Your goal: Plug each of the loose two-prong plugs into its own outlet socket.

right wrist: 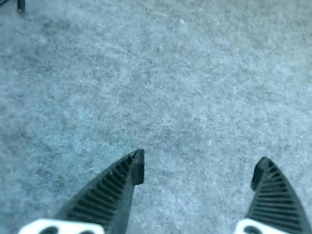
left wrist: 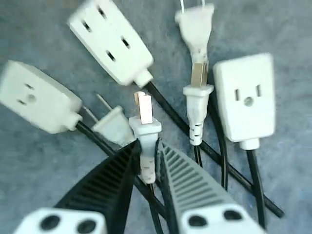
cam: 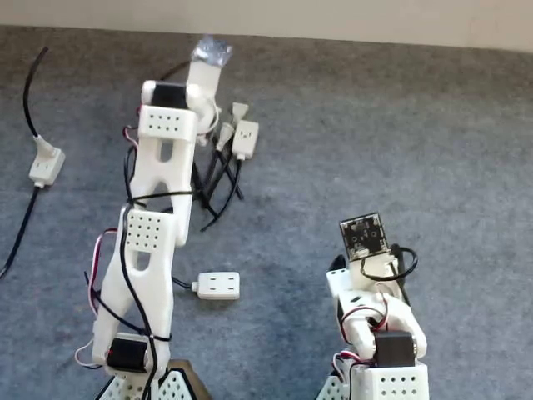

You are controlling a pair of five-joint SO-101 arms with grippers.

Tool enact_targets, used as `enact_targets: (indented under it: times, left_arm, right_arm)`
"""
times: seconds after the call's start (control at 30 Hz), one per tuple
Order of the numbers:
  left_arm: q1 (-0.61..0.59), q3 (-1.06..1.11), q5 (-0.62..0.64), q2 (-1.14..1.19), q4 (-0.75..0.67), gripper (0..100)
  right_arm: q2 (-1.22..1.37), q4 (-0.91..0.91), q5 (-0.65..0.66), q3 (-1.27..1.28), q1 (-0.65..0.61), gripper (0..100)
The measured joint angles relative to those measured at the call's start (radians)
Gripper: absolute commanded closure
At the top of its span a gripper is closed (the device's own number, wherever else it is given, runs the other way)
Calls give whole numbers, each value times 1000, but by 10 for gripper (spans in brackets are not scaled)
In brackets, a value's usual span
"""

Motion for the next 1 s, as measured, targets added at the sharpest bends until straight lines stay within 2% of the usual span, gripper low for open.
enact_targets:
  times: [0.37,0.5,0.8,0.9,1.0]
  left_arm:
    - [20,48,-9,-328,110,995]
    - [110,213,-9,-480,112,995]
    - [454,681,-9,-824,112,994]
    - [482,779,-9,-881,112,974]
    - [437,845,-9,-878,112,873]
  right_arm:
    - [0,0,0,0,-23,666]
    - [0,0,0,0,-25,666]
    - [0,0,0,0,8,666]
    - [0,0,0,0,31,666]
    - [0,0,0,0,32,666]
